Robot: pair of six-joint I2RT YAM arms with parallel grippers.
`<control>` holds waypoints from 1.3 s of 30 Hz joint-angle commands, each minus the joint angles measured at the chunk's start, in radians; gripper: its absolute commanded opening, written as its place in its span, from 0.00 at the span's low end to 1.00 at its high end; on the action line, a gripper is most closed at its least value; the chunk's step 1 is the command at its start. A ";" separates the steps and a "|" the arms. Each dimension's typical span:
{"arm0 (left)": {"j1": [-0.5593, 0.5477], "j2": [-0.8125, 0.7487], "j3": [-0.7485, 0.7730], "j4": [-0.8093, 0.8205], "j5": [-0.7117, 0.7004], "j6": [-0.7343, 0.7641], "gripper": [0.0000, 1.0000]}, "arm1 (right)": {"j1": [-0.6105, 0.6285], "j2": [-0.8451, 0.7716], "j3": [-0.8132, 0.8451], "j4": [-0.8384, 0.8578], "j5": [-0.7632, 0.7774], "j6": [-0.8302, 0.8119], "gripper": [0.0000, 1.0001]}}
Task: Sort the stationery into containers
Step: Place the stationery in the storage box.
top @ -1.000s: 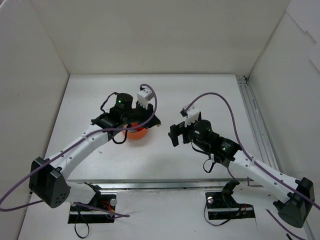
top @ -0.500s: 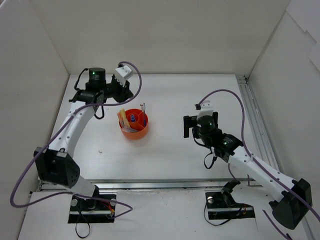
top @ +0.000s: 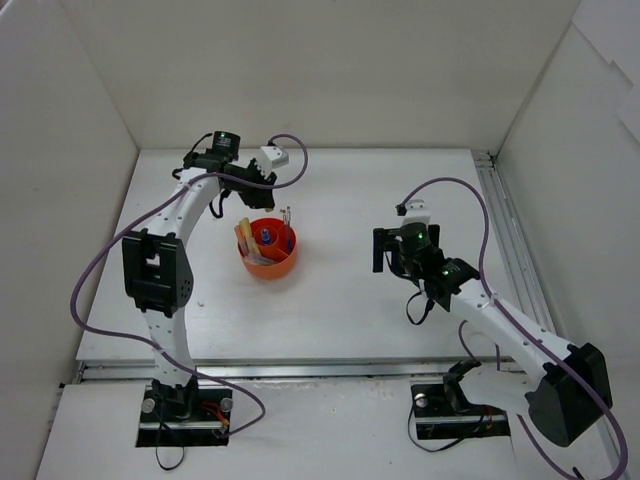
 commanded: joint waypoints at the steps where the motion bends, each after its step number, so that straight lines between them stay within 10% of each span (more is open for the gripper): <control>1: 0.008 -0.036 0.031 -0.007 0.052 0.049 0.00 | -0.015 0.021 0.052 0.023 -0.015 -0.009 0.98; 39: 0.026 0.044 0.109 -0.197 0.202 0.168 0.00 | -0.061 0.022 0.041 0.020 -0.038 -0.025 0.98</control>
